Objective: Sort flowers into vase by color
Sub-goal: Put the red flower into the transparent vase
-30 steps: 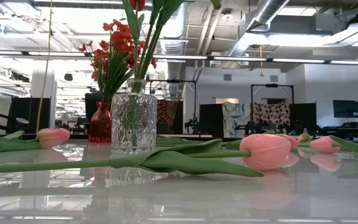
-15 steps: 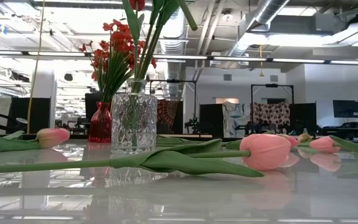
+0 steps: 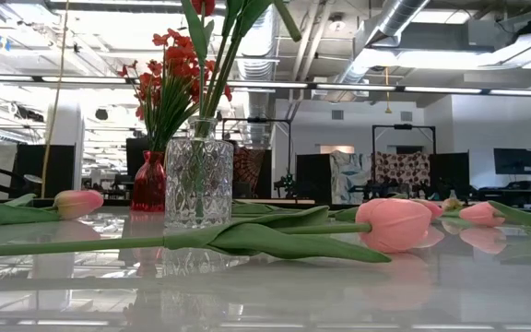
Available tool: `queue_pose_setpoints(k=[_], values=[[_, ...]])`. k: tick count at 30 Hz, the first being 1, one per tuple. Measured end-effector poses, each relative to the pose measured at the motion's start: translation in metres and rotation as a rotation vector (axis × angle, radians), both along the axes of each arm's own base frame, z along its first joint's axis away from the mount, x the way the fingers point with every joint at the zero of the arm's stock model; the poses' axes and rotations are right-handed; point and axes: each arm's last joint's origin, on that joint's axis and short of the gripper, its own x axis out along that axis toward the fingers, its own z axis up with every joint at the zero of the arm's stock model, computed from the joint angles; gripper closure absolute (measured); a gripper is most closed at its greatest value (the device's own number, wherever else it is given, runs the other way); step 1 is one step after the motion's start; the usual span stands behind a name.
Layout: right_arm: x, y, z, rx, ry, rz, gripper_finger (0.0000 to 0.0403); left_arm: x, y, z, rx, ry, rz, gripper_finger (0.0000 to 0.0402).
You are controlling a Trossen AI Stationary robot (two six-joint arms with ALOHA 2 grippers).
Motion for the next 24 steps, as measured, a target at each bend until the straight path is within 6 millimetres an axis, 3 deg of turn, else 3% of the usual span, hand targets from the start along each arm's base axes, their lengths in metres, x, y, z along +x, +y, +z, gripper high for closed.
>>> queue_pose_setpoints(k=[4, 13, 19, 24], values=[[0.000, 0.000, 0.000, -0.001, 0.002, 0.002, 0.0353, 0.000, 0.000, 0.000, 0.014, -0.005, 0.006, 0.0393], [-0.001, 0.001, 0.001, -0.030, 0.006, 0.016, 0.0318, 0.000, 0.000, 0.000, 0.025, -0.009, 0.001, 0.0399], [-0.004, 0.002, 0.006, -0.029, 0.004, 0.024, 0.0238, -0.003, 0.002, 0.003, 0.046, 0.003, 0.011, 0.0399], [-0.011, 0.005, 0.009, -0.033, 0.076, 0.044, 0.0171, -0.014, 0.010, 0.020, 0.043, 0.036, 0.012, 0.0400]])
